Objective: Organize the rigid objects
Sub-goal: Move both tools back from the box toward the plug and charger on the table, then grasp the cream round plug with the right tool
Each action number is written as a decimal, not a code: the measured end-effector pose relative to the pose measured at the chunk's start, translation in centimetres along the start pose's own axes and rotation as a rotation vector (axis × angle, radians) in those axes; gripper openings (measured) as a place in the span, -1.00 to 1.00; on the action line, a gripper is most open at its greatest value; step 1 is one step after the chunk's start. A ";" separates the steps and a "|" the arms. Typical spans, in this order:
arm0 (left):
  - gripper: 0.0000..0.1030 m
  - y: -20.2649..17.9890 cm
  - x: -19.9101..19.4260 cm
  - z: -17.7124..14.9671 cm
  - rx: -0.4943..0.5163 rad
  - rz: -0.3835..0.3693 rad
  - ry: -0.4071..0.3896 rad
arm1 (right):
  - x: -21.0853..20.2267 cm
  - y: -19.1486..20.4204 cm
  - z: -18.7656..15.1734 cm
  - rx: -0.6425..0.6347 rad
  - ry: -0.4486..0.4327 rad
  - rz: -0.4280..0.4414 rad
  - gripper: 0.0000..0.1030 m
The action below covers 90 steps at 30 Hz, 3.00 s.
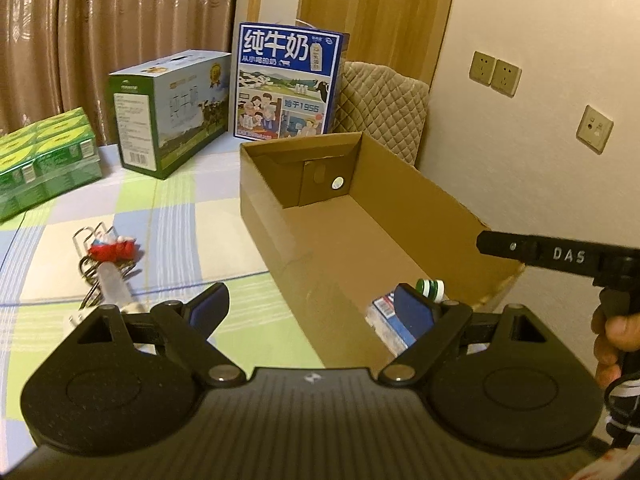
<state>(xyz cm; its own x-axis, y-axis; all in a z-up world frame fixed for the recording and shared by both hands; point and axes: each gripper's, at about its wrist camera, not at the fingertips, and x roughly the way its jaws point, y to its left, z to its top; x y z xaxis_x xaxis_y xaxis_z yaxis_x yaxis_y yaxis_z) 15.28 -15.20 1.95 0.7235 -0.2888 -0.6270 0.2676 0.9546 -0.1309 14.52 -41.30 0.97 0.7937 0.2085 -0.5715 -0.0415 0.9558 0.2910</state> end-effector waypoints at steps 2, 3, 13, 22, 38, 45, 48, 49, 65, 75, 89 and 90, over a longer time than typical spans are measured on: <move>0.69 0.6 -1.3 -0.8 -0.007 0.003 -0.001 | -0.9 0.8 -0.2 -0.003 -0.004 0.015 -0.03; 0.69 1.0 -1.9 -1.2 -0.009 0.005 0.000 | -1.4 1.3 -0.4 -0.007 -0.005 0.024 -0.03; 0.69 5.9 -8.7 -5.8 -0.049 0.077 0.000 | -4.6 7.7 -3.4 -0.051 0.010 0.122 -0.03; 0.67 9.9 -12.6 -8.1 -0.049 0.170 -0.014 | -6.3 12.8 -6.6 -0.105 0.036 0.159 -0.03; 0.66 14.3 -16.1 -8.3 -0.050 0.225 -0.034 | -7.4 19.5 -7.8 -0.188 0.006 0.195 -0.03; 0.66 16.4 -14.8 -7.8 -0.073 0.236 -0.017 | -5.2 21.2 -7.7 -0.207 0.018 0.210 -0.03; 0.66 17.0 -13.5 -7.7 -0.072 0.242 0.000 | -3.5 21.7 -7.9 -0.216 0.028 0.224 -0.03; 0.66 17.2 -13.0 -7.7 -0.070 0.245 0.005 | -2.9 21.8 -7.9 -0.219 0.032 0.227 -0.03; 0.66 22.9 -1.4 -4.7 -0.085 0.273 0.055 | 12.0 23.1 -9.0 -0.403 0.119 0.253 -0.03; 0.66 24.5 3.4 -5.3 -0.073 0.304 0.065 | 18.3 23.9 -10.6 -0.475 0.188 0.287 -0.03; 0.64 26.1 5.0 -4.6 -0.140 0.267 0.095 | 23.0 25.9 -11.2 -0.524 0.243 0.307 -0.03; 0.64 26.0 5.1 -4.6 -0.137 0.265 0.097 | 23.1 25.8 -11.3 -0.522 0.246 0.307 -0.04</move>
<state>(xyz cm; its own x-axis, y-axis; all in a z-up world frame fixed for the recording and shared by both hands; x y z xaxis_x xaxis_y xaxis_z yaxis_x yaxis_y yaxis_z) 22.99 8.51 -8.17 0.6907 -0.0266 -0.7227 -0.0151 0.9986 -0.0512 24.95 -9.43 -13.38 0.5393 0.4701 -0.6986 -0.5823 0.8075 0.0939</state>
